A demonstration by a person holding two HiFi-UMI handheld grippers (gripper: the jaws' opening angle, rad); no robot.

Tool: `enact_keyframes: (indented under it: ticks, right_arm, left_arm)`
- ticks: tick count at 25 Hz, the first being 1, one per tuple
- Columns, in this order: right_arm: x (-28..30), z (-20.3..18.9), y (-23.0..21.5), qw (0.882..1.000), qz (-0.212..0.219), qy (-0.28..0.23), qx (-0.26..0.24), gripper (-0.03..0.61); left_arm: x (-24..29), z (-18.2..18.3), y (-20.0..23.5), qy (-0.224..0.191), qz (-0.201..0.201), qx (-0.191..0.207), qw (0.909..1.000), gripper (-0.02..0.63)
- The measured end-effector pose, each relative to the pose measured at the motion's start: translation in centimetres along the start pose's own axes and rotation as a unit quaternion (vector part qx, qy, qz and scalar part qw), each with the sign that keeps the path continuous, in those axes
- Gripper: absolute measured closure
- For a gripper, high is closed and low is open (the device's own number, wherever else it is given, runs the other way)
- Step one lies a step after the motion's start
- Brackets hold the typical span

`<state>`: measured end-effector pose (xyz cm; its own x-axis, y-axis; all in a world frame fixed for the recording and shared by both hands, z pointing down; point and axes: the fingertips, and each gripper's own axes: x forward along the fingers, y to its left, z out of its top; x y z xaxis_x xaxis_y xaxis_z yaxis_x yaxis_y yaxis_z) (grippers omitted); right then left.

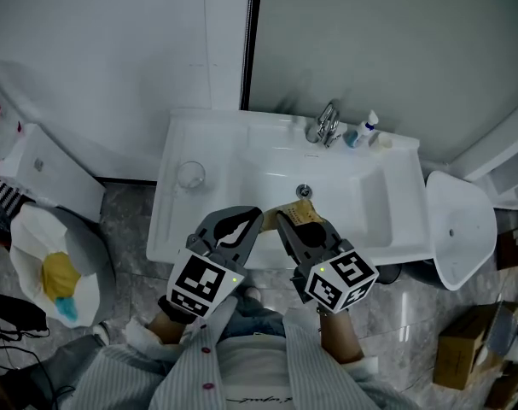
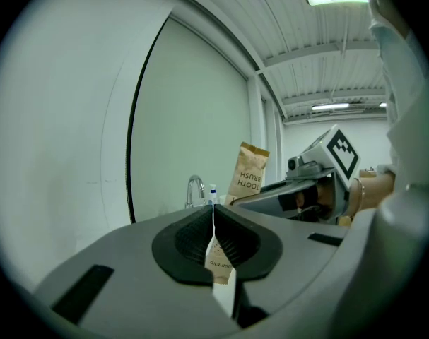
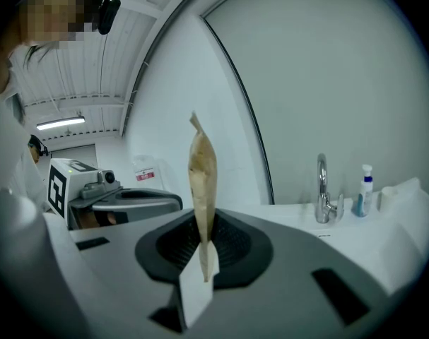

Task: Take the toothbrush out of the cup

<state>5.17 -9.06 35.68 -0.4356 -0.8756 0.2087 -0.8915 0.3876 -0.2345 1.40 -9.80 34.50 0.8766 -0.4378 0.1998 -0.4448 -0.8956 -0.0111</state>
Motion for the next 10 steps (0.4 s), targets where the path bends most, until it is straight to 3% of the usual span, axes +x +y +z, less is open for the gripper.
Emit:
enact_keyframes:
  ticks: [10]
  right_arm:
    - [0.34, 0.63, -0.60, 1.000, 0.000, -0.003, -0.003, 0.531]
  left_arm:
    - [0.86, -0.14, -0.63, 0.032, -0.041, 0.068, 0.9964, 0.595]
